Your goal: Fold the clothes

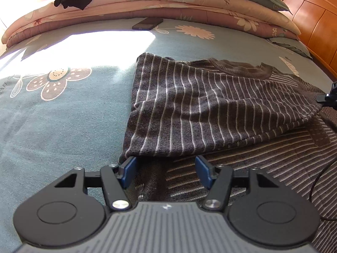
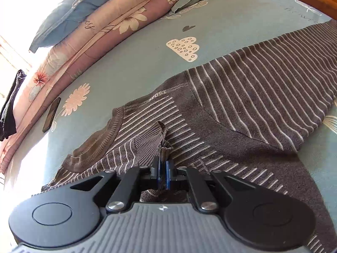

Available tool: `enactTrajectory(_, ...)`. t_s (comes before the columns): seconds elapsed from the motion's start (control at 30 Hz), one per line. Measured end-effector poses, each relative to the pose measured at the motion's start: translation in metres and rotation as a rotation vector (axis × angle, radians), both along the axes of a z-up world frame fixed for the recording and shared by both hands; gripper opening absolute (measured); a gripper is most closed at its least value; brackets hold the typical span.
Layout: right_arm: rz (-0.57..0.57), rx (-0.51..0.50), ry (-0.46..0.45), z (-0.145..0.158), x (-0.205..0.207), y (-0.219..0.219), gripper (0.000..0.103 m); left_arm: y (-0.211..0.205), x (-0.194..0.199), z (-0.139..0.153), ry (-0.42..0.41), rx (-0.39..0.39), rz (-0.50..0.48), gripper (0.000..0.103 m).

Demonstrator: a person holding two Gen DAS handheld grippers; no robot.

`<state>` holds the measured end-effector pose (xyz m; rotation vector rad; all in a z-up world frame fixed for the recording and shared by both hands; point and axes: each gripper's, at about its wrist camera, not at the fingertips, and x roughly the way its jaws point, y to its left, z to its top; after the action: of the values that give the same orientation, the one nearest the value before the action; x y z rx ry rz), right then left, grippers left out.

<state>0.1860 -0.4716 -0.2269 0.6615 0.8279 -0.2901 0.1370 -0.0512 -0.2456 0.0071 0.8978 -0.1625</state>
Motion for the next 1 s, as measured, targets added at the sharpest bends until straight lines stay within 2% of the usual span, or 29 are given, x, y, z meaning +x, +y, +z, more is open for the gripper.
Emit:
enactTrajectory(0.13, -0.024, 0.011, 0.081, -0.028, 0.006, -0.010, 0.007, -0.003, 0.001, -0.004, 0.012, 0.010, -0.018, 0.060)
enactTrajectory(0.2, -0.014, 0.002, 0.098, -0.032, 0.006, -0.009, 0.008, -0.002, -0.001, -0.001, 0.014, -0.009, -0.018, 0.060)
enactTrajectory(0.33, -0.047, -0.061, 0.132, -0.016, -0.001, -0.003, 0.020, 0.003, -0.008, 0.007, 0.015, -0.046, -0.043, 0.059)
enactTrajectory(0.43, 0.000, -0.073, 0.108, -0.001, -0.007, 0.008, 0.020, 0.006, -0.008, 0.010, -0.003, -0.049, -0.058, 0.059)
enactTrajectory(0.57, 0.148, -0.063, 0.067, 0.019, 0.007, 0.041, 0.022, 0.013, 0.000, 0.005, 0.016, -0.089, -0.038, 0.059)
enactTrajectory(0.7, 0.380, -0.024, 0.002, 0.043, 0.047, 0.098, 0.029, 0.019, 0.001, -0.003, 0.018, -0.133, -0.023, 0.059)
enactTrajectory(0.8, 0.548, -0.057, -0.028, 0.062, 0.085, 0.152, 0.029, 0.025, -0.001, -0.004, 0.025, -0.171, -0.032, 0.059)
enactTrajectory(1.0, 0.789, -0.090, -0.058, 0.078, 0.128, 0.234, 0.029, 0.057, -0.004, 0.018, 0.026, -0.354, -0.111, 0.059)
